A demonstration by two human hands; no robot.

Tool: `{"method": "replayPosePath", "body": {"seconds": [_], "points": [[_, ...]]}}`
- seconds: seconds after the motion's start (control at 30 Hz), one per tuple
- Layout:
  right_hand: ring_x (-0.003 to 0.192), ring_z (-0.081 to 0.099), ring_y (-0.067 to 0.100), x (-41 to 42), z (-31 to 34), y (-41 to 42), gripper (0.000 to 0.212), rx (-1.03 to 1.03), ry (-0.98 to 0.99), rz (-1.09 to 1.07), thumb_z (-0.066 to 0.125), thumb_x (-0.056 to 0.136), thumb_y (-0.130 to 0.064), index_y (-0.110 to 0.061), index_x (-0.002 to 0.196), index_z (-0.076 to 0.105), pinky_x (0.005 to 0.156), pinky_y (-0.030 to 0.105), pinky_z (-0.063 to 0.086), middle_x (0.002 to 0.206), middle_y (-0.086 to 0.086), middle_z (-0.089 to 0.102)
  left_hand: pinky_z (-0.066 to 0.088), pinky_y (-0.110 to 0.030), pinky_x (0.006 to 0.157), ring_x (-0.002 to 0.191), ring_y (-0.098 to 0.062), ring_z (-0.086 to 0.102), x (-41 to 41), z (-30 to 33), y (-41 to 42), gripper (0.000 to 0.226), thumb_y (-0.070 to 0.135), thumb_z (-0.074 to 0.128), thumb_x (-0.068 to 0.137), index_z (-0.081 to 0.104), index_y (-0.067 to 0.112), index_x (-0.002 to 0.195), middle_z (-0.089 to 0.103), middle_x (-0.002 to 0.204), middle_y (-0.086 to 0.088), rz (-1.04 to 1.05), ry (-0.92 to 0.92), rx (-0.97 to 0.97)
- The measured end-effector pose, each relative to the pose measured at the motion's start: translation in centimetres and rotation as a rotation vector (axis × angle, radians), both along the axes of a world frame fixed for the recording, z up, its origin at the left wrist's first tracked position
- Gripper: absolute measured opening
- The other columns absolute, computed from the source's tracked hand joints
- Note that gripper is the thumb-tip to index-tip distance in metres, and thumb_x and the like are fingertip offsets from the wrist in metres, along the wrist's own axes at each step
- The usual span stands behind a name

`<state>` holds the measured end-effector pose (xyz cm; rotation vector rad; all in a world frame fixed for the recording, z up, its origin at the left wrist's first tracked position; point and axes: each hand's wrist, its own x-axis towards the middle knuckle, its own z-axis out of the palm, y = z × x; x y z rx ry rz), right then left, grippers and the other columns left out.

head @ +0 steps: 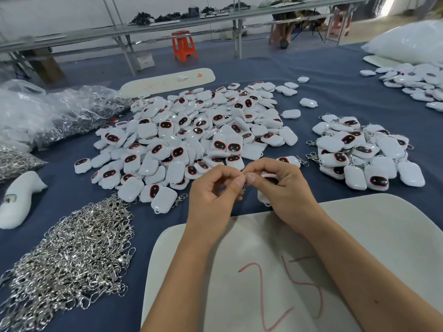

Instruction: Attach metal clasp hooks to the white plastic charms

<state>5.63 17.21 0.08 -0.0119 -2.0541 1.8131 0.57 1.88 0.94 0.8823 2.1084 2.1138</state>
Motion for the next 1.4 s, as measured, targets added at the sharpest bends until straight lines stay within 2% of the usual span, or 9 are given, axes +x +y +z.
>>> {"method": "replayPosePath", "body": {"seconds": [0.13, 0.27, 0.47, 0.63, 0.77, 0.93, 1.13, 1.2, 1.4], "points": [[0.075, 0.048, 0.029, -0.1, -0.1, 0.1, 0.015, -0.003, -0.004, 0.030, 0.067, 0.101, -0.009, -0.018, 0.091, 0.074, 0.072, 0.042, 0.035, 0.089, 0.019, 0.066, 0.050, -0.018, 0.067, 0.064, -0.012, 0.058, 0.0, 0.2, -0.2, 0.007, -0.006, 0.063, 0.095, 0.069, -0.006, 0.090, 0.067, 0.074, -0.004, -0.007, -0.005, -0.012], [0.069, 0.052, 0.043, -0.2, -0.2, 0.3, 0.015, 0.025, 0.007, 0.025, 0.067, 0.100, -0.013, -0.023, 0.091, 0.075, 0.072, 0.044, 0.039, 0.087, 0.011, 0.068, 0.050, -0.019, 0.068, 0.065, -0.013, 0.059, 0.0, 0.3, -0.4, 0.008, -0.006, 0.062, 0.096, 0.069, -0.006, 0.091, 0.067, 0.073, -0.012, -0.018, 0.008, -0.023], [0.077, 0.056, 0.044, -0.3, -0.3, 0.3, 0.014, 0.033, -0.003, 0.010, 0.068, 0.099, -0.012, -0.020, 0.091, 0.075, 0.075, 0.045, 0.044, 0.087, 0.011, 0.070, 0.050, -0.020, 0.069, 0.066, -0.009, 0.062, 0.1, 0.0, -0.1, 0.011, 0.001, 0.062, 0.098, 0.070, 0.004, 0.091, 0.068, 0.074, 0.001, 0.033, 0.060, -0.102], [0.077, 0.059, 0.043, -0.1, -0.3, 0.2, 0.011, 0.078, 0.011, -0.015, 0.069, 0.099, -0.006, -0.012, 0.092, 0.075, 0.069, 0.048, 0.047, 0.085, 0.010, 0.072, 0.051, -0.032, 0.068, 0.073, -0.017, 0.061, 0.3, -0.5, 0.3, 0.010, 0.016, 0.058, 0.095, 0.066, 0.016, 0.089, 0.066, 0.078, 0.008, 0.126, 0.184, -0.203], [0.086, 0.070, 0.016, 0.0, -0.2, -0.2, 0.016, 0.334, 0.090, -0.109, 0.071, 0.095, -0.002, -0.016, 0.097, 0.079, 0.079, 0.039, 0.055, 0.088, -0.006, 0.076, 0.045, -0.028, 0.067, 0.076, -0.017, 0.057, 0.0, -0.9, 0.1, 0.014, 0.007, 0.059, 0.096, 0.062, 0.018, 0.088, 0.063, 0.080, 0.008, 0.158, 0.305, -0.310], [0.080, 0.066, 0.012, 0.0, -0.1, 0.3, 0.017, 0.664, 0.243, -0.214, 0.074, 0.090, 0.003, -0.011, 0.096, 0.080, 0.074, 0.033, 0.052, 0.086, -0.004, 0.074, 0.043, -0.020, 0.068, 0.079, -0.015, 0.057, 0.1, -0.8, 0.2, 0.012, 0.007, 0.059, 0.097, 0.062, 0.016, 0.090, 0.063, 0.083, 0.006, 0.157, 0.308, -0.320], [0.074, 0.062, 0.008, 0.2, -0.2, 0.0, 0.015, 0.316, 0.098, -0.116, 0.070, 0.094, 0.003, -0.009, 0.093, 0.080, 0.071, 0.017, 0.044, 0.085, -0.007, 0.073, 0.045, -0.022, 0.069, 0.081, -0.017, 0.059, 0.3, -0.6, 0.4, 0.014, 0.005, 0.061, 0.097, 0.063, 0.018, 0.091, 0.064, 0.084, 0.009, 0.179, 0.318, -0.266], [0.066, 0.056, 0.007, 0.2, -0.1, -0.1, 0.015, 0.214, 0.080, -0.090, 0.069, 0.096, 0.002, -0.009, 0.093, 0.079, 0.066, 0.019, 0.043, 0.085, -0.005, 0.073, 0.044, -0.020, 0.070, 0.081, -0.016, 0.059, 0.3, -0.5, 0.4, 0.014, 0.007, 0.061, 0.098, 0.063, 0.019, 0.092, 0.063, 0.084, 0.010, 0.176, 0.328, -0.259], [0.057, 0.049, 0.008, 0.4, 0.0, -0.2, 0.017, 0.170, 0.089, -0.079, 0.068, 0.096, 0.003, -0.009, 0.090, 0.079, 0.059, 0.019, 0.040, 0.078, -0.008, 0.067, 0.040, -0.016, 0.070, 0.078, -0.013, 0.057, 0.6, -0.4, 0.4, 0.012, 0.006, 0.059, 0.099, 0.063, 0.015, 0.092, 0.060, 0.081, 0.011, 0.189, 0.327, -0.265]]}}
